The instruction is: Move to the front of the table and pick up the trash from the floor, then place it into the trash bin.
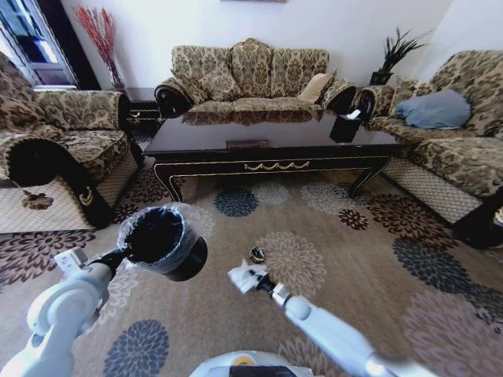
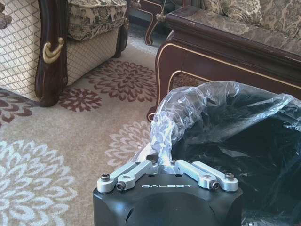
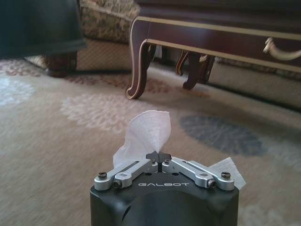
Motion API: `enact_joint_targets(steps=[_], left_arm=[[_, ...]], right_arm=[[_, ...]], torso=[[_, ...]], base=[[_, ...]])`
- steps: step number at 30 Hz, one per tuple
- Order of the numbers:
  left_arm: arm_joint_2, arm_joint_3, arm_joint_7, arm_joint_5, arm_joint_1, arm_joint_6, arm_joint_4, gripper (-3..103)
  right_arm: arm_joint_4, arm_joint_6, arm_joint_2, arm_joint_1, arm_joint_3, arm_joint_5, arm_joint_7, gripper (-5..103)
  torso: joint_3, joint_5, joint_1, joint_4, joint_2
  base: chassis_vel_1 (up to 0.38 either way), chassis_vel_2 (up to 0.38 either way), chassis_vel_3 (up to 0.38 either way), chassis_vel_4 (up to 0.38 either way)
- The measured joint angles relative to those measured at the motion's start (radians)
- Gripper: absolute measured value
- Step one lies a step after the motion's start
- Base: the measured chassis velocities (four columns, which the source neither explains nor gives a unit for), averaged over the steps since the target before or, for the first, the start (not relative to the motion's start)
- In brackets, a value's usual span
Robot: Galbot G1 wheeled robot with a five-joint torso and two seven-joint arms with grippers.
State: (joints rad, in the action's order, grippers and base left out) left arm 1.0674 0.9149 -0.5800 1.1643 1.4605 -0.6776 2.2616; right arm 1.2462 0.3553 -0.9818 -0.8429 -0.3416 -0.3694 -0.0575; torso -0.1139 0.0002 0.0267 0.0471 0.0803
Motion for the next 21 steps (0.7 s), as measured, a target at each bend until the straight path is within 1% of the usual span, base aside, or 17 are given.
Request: enact_joint_targets(steps=[1,3,4,6,8,10,16,17,19,21], left_arm=[[0.001,-0.001,0.0,0.0,0.0,0.0,0.0,3],[0.01,-0.014,0.0,-0.006,0.012,0.0,0.015,3],[0.014,-0.019,0.001,-0.012,0.018,0.0,0.02,3],[0.017,-0.023,0.002,-0.02,0.023,0.0,0.022,3],[0.028,-0.039,0.002,-0.038,0.036,0.0,0.029,3],[0.031,-0.046,0.003,-0.043,0.041,0.0,0.032,3],[0.048,-0.078,0.002,-0.056,0.062,0.0,0.055,3],[0.048,-0.078,0.002,-0.056,0.062,0.0,0.055,3],[0.044,-0.092,0.002,-0.064,0.072,0.0,0.054,3],[0.033,-0.1,0.004,-0.069,0.073,0.0,0.044,3]], right_arm=[[0.011,-0.001,0.009,0.002,0.004,-0.003,0.0,0],[0.083,-0.008,0.065,0.012,0.043,-0.021,-0.006,0],[0.109,-0.013,0.081,0.013,0.059,-0.034,-0.006,0],[0.128,-0.016,0.091,0.013,0.071,-0.044,-0.007,0],[0.183,-0.024,0.117,0.023,0.113,-0.072,-0.008,0],[0.198,-0.025,0.123,0.029,0.124,-0.082,-0.011,0],[0.301,-0.057,0.144,0.107,0.178,-0.178,-0.005,0],[0.301,-0.057,0.144,0.107,0.178,-0.178,-0.005,0],[0.357,-0.07,0.153,0.144,0.189,-0.223,0.003,0],[0.388,-0.067,0.155,0.169,0.183,-0.254,-0.001,0]], torso=[[0.0,0.0,0.0,0.0,0.0],[0.0,0.0,0.0,-0.0001,0.0],[0.0,0.0001,0.0,-0.0001,0.0],[0.0,0.0001,0.0,-0.0001,0.0],[0.0,0.0001,0.0,-0.0001,0.0],[0.0,-0.0001,0.0,-0.0001,0.0],[0.0,-0.0001,0.0,-0.0003,0.0],[0.0,-0.0001,0.0,-0.0003,0.0],[0.0,-0.0003,0.0,-0.0002,0.0],[0.0,-0.0004,0.0,-0.0001,0.0]], base=[[0.0,0.0,0.0,0.0],[0.0,0.0,0.0,0.0],[0.0,0.0,0.0,0.0],[0.0,0.0,0.0,0.0],[0.0,0.0,0.0,0.0],[0.0,0.0,0.0,0.0],[0.0,0.0,0.0,0.0],[0.0,0.0,0.0,0.0],[0.0,0.0,0.0,0.0],[0.0,0.0,0.0,0.0]])
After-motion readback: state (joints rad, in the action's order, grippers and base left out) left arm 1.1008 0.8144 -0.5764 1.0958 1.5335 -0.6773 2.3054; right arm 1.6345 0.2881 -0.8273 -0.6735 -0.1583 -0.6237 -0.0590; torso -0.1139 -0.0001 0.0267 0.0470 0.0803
